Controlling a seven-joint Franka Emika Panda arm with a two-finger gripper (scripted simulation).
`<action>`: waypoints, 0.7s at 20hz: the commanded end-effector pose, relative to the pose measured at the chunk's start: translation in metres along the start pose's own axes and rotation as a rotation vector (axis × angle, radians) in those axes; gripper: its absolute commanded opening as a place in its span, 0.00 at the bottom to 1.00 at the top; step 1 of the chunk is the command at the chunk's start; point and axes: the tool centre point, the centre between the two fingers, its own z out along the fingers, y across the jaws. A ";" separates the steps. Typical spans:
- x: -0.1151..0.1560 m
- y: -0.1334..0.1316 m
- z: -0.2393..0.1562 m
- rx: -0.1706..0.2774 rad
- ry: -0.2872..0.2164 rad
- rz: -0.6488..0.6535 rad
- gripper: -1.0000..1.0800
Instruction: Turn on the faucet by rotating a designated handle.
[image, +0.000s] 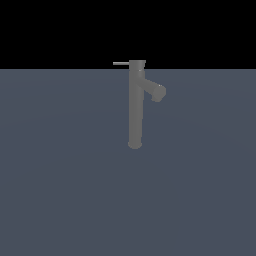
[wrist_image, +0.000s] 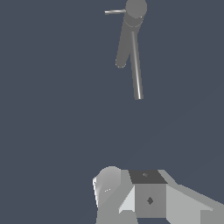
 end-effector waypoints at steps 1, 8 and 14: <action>0.008 0.000 0.001 0.001 0.000 -0.003 0.00; 0.045 -0.001 0.007 0.007 0.003 -0.018 0.00; 0.093 -0.003 0.020 0.014 0.006 -0.036 0.00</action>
